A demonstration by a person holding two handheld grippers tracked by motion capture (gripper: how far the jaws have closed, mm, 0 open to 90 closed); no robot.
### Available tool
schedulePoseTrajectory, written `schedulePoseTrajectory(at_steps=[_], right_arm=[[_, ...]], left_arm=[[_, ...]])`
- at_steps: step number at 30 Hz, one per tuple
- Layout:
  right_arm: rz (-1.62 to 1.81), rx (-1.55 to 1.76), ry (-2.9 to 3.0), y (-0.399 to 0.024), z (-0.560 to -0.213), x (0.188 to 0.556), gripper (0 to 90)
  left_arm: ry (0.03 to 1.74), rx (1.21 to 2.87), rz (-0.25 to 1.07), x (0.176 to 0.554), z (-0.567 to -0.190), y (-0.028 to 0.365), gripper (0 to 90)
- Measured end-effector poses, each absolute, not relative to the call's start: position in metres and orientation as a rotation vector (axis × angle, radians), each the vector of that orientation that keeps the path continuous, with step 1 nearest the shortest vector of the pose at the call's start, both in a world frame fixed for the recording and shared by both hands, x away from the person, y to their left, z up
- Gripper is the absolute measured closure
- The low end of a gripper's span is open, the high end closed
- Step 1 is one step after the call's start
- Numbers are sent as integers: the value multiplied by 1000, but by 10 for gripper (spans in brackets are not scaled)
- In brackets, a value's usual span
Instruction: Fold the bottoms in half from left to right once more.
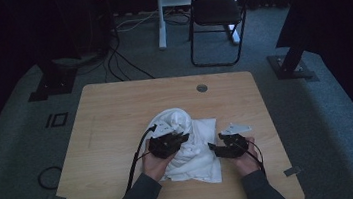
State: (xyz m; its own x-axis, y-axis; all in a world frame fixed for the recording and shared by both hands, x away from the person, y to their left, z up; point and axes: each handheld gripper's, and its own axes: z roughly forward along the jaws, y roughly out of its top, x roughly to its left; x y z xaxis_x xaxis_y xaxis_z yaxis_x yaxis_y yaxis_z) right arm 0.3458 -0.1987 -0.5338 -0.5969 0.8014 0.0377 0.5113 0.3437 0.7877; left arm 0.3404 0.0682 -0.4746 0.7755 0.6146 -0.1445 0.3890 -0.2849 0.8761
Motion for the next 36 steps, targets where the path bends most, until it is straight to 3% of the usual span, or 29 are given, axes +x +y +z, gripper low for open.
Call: schedulePoseTrajectory(at_steps=[36], right_arm=[[1119,1216,2199,-212,-533,347,381]], left_arm=[[772,1991,242,339,-505,41,857]])
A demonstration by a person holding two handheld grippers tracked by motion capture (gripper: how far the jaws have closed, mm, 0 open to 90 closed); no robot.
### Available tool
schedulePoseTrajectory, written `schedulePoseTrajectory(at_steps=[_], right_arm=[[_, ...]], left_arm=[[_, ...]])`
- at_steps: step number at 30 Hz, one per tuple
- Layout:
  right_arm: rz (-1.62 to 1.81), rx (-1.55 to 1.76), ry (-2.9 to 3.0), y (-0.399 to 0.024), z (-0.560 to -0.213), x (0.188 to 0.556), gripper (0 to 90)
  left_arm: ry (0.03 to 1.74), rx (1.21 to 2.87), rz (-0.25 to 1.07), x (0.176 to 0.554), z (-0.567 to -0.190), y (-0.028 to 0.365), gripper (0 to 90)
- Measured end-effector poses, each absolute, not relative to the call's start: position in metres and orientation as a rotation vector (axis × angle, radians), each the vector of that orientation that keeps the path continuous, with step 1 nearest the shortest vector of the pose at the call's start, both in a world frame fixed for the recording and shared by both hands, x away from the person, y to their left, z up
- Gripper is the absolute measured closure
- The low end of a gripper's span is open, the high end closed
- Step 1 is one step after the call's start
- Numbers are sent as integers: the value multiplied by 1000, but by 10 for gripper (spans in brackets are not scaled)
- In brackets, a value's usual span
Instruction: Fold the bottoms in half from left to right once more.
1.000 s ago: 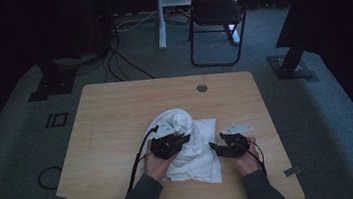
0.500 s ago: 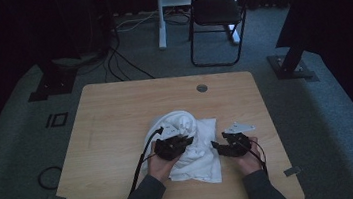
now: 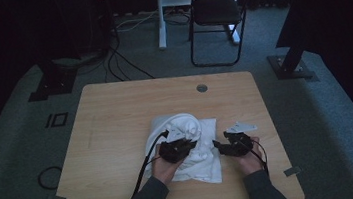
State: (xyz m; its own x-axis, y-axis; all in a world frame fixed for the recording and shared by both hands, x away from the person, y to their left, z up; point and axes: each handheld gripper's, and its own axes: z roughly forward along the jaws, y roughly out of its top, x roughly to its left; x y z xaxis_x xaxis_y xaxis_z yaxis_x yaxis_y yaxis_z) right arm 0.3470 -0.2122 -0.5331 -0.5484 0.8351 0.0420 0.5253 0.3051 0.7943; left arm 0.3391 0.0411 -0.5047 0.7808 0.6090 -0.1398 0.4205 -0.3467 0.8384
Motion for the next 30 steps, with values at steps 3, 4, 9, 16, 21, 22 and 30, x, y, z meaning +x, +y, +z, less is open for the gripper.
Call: schedulePoseTrajectory(at_steps=[3,4,9,16,21,22,30], right_arm=[[1124,1218,2192,-213,-533,347,385],[1125,1218,2190,-213,-532,347,385],[1142,1212,2174,-214,-529,345,390],[1197,1132,2161,-212,-516,337,384],[1245,1033,2192,-202,-506,329,366],[1254,1007,2202,-199,-504,328,359],[1266,938,2248,-180,-500,335,406]], left_arm=[[773,2001,241,338,-508,38,857],[776,2005,241,337,-509,37,857],[778,2037,240,336,-517,30,857],[785,2088,259,335,-527,24,856],[787,2120,272,334,-533,18,855],[789,2119,270,335,-534,18,855],[790,2127,266,335,-534,17,853]])
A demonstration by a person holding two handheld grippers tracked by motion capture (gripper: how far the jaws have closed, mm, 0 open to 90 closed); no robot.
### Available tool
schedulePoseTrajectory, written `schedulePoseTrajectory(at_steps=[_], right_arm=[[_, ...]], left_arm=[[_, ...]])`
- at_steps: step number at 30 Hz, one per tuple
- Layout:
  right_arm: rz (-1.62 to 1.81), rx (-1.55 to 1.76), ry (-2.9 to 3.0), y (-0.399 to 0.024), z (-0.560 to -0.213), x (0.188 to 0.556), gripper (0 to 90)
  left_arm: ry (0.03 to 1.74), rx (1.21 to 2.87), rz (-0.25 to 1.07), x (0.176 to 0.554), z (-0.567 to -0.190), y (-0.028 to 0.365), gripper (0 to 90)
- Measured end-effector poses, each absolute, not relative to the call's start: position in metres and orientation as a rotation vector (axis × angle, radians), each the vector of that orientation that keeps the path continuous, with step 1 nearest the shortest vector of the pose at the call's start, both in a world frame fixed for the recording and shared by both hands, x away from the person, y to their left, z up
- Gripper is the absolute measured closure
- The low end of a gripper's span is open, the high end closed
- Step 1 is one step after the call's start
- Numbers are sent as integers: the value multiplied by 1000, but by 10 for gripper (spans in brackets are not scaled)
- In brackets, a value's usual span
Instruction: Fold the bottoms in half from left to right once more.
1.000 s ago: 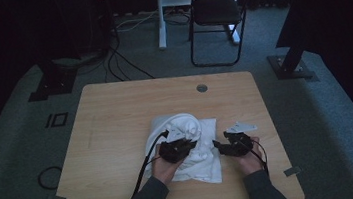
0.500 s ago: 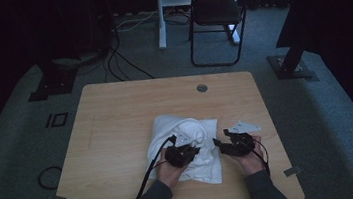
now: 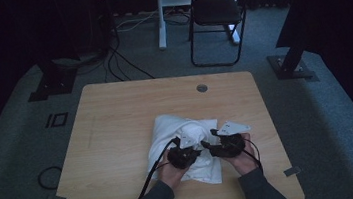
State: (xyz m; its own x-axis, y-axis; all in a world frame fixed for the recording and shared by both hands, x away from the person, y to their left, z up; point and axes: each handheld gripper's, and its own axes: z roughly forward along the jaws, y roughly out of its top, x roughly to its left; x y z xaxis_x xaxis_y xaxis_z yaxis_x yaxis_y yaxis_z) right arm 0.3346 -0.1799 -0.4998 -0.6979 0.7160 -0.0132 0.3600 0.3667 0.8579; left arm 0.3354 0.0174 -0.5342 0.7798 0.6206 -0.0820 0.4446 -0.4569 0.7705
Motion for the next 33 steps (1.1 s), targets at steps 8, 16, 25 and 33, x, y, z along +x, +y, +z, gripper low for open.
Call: schedulePoseTrajectory(at_steps=[8,16,25,33], right_arm=[[1328,970,2306,-167,-502,352,608],[1271,1165,2267,-183,-513,371,844],[1213,1224,2281,-191,-526,382,826],[1197,1231,2292,-190,-530,386,819]], left_arm=[[785,2133,267,335,-534,17,846],[737,2082,215,326,-512,25,658],[704,1915,392,328,-439,80,597],[942,1928,456,386,-448,132,762]])
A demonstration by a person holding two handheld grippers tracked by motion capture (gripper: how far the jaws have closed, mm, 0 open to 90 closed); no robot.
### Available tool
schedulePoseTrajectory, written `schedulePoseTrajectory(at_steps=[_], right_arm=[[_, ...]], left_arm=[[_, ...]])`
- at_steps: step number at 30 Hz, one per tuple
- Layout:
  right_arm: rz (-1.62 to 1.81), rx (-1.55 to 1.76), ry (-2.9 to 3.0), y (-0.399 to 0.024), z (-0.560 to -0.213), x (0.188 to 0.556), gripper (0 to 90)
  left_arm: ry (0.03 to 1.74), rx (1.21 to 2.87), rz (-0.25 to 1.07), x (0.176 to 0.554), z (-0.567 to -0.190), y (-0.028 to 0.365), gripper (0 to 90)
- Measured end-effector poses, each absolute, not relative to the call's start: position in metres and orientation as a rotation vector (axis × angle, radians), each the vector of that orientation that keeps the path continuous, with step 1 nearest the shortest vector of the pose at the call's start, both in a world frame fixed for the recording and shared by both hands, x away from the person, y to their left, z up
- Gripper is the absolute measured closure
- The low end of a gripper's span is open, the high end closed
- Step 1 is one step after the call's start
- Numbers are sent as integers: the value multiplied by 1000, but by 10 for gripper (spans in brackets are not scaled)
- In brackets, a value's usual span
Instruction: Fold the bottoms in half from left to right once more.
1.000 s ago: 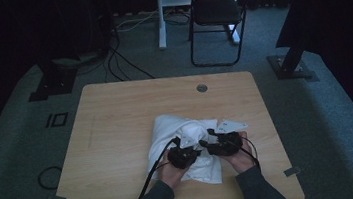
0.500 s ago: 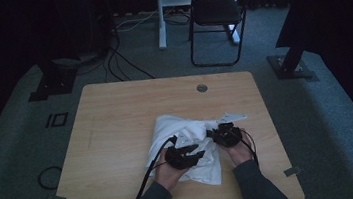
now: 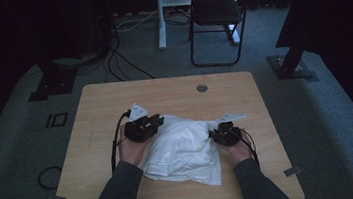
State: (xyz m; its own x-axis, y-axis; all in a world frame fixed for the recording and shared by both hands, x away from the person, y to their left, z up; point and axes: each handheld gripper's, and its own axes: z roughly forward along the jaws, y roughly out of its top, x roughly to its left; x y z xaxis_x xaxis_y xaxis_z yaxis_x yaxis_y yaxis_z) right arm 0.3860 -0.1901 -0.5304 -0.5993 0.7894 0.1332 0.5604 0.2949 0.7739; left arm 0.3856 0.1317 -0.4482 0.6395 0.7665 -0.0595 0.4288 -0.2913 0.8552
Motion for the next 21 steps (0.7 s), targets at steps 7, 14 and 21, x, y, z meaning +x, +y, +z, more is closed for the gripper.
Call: schedulePoseTrajectory(at_steps=[7,14,21], right_arm=[[1187,1237,2297,-191,-535,391,813],[1179,1268,2297,-196,-543,400,813],[1180,1278,2286,-195,-546,404,808]], left_arm=[[887,2088,295,404,-483,114,812],[899,2140,262,405,-502,102,841],[913,2116,263,404,-506,103,841]])
